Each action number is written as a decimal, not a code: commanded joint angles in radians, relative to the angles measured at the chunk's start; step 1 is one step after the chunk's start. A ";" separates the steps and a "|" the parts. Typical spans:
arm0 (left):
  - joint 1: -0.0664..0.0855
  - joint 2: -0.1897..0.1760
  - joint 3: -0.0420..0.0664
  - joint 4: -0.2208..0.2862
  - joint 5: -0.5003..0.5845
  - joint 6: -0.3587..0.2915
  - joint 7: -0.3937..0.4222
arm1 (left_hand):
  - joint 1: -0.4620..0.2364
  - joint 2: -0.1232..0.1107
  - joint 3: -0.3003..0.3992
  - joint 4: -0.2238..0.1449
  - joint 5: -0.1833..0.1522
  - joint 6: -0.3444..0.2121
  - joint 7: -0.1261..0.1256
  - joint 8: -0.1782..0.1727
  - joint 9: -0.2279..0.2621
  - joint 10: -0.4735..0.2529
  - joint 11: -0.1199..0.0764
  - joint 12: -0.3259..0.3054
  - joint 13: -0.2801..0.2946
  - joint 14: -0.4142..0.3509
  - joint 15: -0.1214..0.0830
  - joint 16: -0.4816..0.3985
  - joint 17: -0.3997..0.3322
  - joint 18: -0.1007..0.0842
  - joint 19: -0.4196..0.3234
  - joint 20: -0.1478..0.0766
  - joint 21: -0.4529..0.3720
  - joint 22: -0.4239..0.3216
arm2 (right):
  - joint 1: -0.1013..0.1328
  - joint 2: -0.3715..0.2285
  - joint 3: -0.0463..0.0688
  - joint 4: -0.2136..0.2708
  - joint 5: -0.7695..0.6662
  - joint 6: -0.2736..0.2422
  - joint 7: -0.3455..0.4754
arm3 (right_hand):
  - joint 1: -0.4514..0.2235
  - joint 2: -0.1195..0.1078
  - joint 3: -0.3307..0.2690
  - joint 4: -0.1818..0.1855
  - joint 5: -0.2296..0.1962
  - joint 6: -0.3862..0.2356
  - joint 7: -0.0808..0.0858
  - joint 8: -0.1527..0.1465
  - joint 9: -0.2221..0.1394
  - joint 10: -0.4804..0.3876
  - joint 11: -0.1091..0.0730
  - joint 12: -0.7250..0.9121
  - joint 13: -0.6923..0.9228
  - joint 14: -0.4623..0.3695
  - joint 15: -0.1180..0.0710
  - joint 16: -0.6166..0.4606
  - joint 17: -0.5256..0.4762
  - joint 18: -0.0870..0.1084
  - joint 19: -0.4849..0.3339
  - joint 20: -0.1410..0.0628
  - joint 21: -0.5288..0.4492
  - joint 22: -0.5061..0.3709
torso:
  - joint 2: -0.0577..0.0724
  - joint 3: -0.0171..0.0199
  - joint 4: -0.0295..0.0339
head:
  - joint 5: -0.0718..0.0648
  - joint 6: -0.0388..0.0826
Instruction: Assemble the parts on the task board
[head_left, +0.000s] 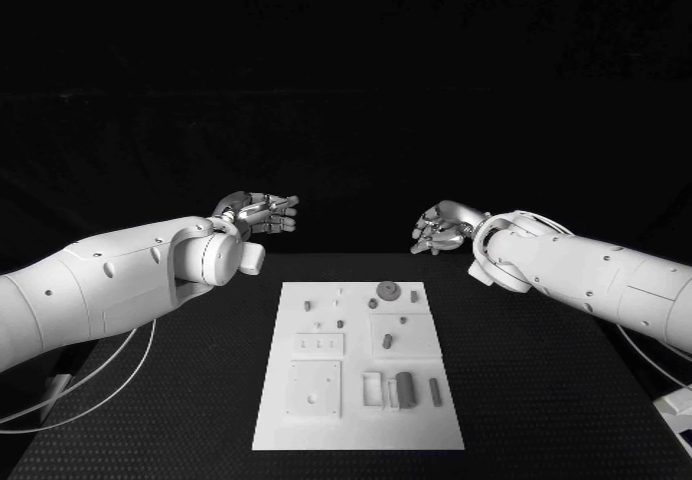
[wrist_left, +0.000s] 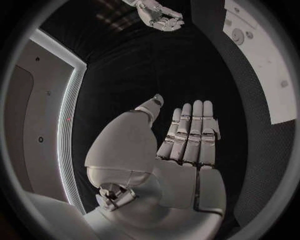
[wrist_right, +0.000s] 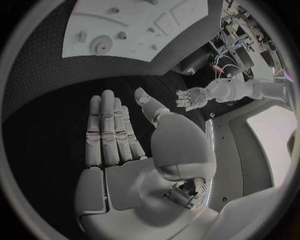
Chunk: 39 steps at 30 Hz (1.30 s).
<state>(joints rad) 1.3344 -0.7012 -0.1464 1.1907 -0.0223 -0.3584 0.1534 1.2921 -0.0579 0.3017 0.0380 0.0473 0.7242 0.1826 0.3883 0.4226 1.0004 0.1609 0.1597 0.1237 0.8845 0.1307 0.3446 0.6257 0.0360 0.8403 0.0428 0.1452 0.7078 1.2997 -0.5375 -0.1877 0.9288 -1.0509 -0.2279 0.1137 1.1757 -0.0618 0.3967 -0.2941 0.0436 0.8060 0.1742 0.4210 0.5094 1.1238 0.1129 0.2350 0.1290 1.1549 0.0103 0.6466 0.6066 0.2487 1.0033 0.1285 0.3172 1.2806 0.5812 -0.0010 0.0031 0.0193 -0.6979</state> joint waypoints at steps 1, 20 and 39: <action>0.001 -0.016 0.001 0.034 -0.035 0.018 0.021 | 0.009 0.001 0.001 -0.011 0.005 0.015 0.002 -0.004 -0.004 0.027 -0.003 0.006 0.006 0.005 -0.001 0.000 0.003 0.004 0.009 -0.002 -0.007 -0.005 | -0.010 0.009 0.000 -0.005 -0.179 0.001 -0.040 | 0.009 -0.003 -0.008 0.000 0.004 0.010 0.001 -0.008 -0.003 0.011 -0.002 -0.006 -0.003 0.026 -0.008 0.015 0.012 0.013 0.029 -0.011 0.009 0.001 | 0.018 -0.0004 0.0060 | -0.004 0.007; 0.022 -0.076 0.006 0.202 -0.052 0.022 0.010 | -0.018 -0.004 0.015 -0.051 0.005 0.053 0.001 -0.019 -0.022 0.076 -0.011 -0.016 0.019 -0.003 0.006 -0.031 0.009 -0.012 0.015 -0.006 -0.037 -0.026 | -0.062 0.069 0.000 -0.028 -0.413 -0.051 -0.108 | 0.006 -0.041 -0.055 0.002 0.006 0.019 -0.022 -0.057 -0.030 0.245 -0.075 0.094 0.074 0.148 -0.076 0.175 0.132 0.013 0.183 -0.074 0.098 0.055 | 0.088 -0.0095 0.0486 | -0.041 0.041; 0.044 -0.087 0.006 0.228 -0.051 0.019 0.005 | -0.036 -0.009 0.020 -0.057 0.005 0.053 0.006 -0.027 -0.028 0.077 -0.010 -0.029 0.021 -0.009 0.009 -0.043 0.009 -0.013 0.013 -0.004 -0.046 -0.031 | -0.066 0.093 0.001 -0.029 -0.439 -0.069 -0.125 | 0.022 -0.047 -0.002 0.002 0.003 0.021 -0.003 -0.096 -0.049 -0.173 0.018 -0.014 0.126 0.149 0.007 0.471 0.311 0.013 0.185 -0.126 0.328 0.052 | 0.134 -0.0244 0.0698 | -0.058 0.062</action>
<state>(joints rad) 1.3767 -0.7883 -0.1419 1.4180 -0.0674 -0.3514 0.1544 1.2668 -0.0672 0.3221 -0.0127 0.0472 0.7709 0.1866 0.3670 0.3957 1.0741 0.1500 0.1346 0.1431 0.8808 0.1343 0.3057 0.6341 0.0299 0.8543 0.0360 0.1034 0.6779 1.2339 -0.4438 -0.1874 0.8981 -1.4511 -0.2891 0.0017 1.2013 -0.0996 0.3876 -0.2913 0.0505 0.8098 0.1644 0.3305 0.4610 1.0108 0.0859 0.2305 0.2645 1.2924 0.0145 1.1109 0.9201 0.2317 1.1991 0.0030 0.6410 1.3093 0.7079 -0.0223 0.0696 -0.0360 -0.6378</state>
